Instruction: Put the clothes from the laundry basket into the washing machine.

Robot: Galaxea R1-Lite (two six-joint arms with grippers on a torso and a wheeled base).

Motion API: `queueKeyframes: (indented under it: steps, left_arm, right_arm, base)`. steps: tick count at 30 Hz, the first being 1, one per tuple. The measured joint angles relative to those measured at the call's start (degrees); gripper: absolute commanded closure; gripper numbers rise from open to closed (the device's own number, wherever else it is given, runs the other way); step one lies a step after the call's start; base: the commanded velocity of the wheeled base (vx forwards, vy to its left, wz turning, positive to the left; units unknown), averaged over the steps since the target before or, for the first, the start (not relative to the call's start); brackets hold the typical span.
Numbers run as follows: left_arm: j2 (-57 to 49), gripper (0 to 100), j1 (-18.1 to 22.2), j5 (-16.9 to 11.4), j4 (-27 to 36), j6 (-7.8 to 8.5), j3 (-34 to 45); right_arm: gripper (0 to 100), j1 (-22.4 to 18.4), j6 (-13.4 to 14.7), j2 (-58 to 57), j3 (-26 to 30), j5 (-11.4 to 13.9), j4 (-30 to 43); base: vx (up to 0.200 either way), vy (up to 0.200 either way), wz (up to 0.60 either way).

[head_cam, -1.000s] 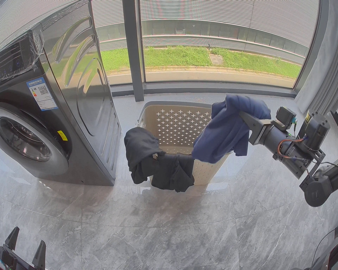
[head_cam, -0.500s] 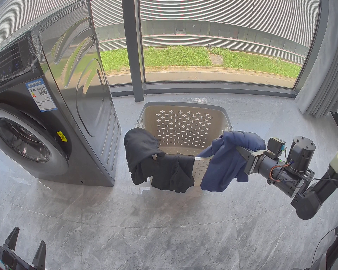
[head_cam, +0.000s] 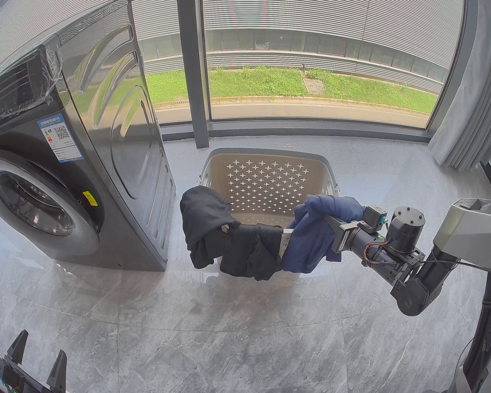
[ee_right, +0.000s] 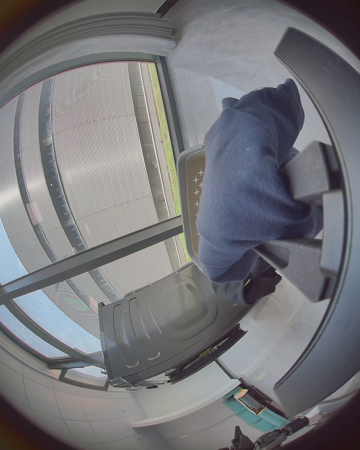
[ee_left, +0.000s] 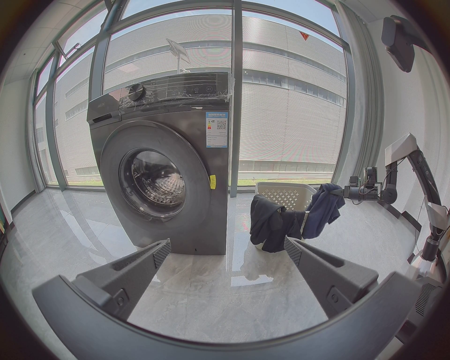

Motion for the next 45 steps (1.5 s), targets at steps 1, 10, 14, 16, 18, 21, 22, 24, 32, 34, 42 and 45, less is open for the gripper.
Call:
queueKeyframes:
  steps: [1,10,14,16,18,21,22,24,32,34,42,45]
  left_arm:
    - [0.0,0,0.0,-0.01,-0.02,0.02,0.0]
    - [0.02,0,0.0,0.0,-0.02,0.02,0.0]
    - [0.0,0,-0.02,0.0,-0.05,0.0,0.0]
    - [0.02,0,-0.02,0.0,-0.05,0.0,0.0]
    - [0.0,0,0.0,-0.01,-0.02,0.0,0.0]
    - [0.02,0,0.02,0.0,-0.02,0.0,0.0]
    - [0.02,0,0.02,0.0,0.0,0.0,0.0]
    - [0.02,0,0.02,0.0,-0.02,0.0,0.0]
    - [0.02,0,-0.02,-0.01,-0.02,0.0,0.0]
    - [0.02,0,-0.02,-0.01,0.0,-0.05,0.0]
    - [0.02,0,0.02,-0.09,0.0,-0.1,0.0]
    - [0.02,0,0.02,-0.11,0.0,-0.18,0.0]
  right_arm:
    - [100,-0.11,0.0,0.48,-0.37,0.0,-0.09]
    - [0,-0.02,0.11,3.25,-1.66,-0.44,-0.68]
    - [0,0.07,0.11,3.69,-0.77,-0.41,-0.74]
    - [0,0.09,0.11,3.73,0.11,-0.44,-0.79]
    - [0,0.13,0.09,3.67,1.54,-0.49,-0.83]
    - [0,0.16,0.0,3.0,3.47,-0.68,-1.46]
    - [0,0.18,-0.04,2.62,4.08,-0.73,-1.65]
    - [0,0.24,-0.5,1.27,6.03,-0.82,-1.84]
    - [0,1.66,-2.35,-9.14,15.96,-3.19,-2.8]
    - [0,2.91,-2.5,-12.0,17.99,-4.23,-2.83]
    - [0,8.2,-3.05,-20.53,25.39,-8.39,-2.99]
    - [0,8.48,-3.04,-21.8,26.21,-8.72,-2.8]
  base:
    - [0.0,0.0,0.0]
    - [0.0,0.0,0.0]
    - [0.0,0.0,0.0]
    - [0.0,0.0,0.0]
    - [0.0,0.0,0.0]
    - [0.0,0.0,0.0]
    - [0.0,0.0,0.0]
    - [0.0,0.0,0.0]
    - [0.0,0.075,0.0]
    - [0.0,0.2,0.0]
    - [0.0,0.2,0.0]
    - [0.0,0.2,0.0]
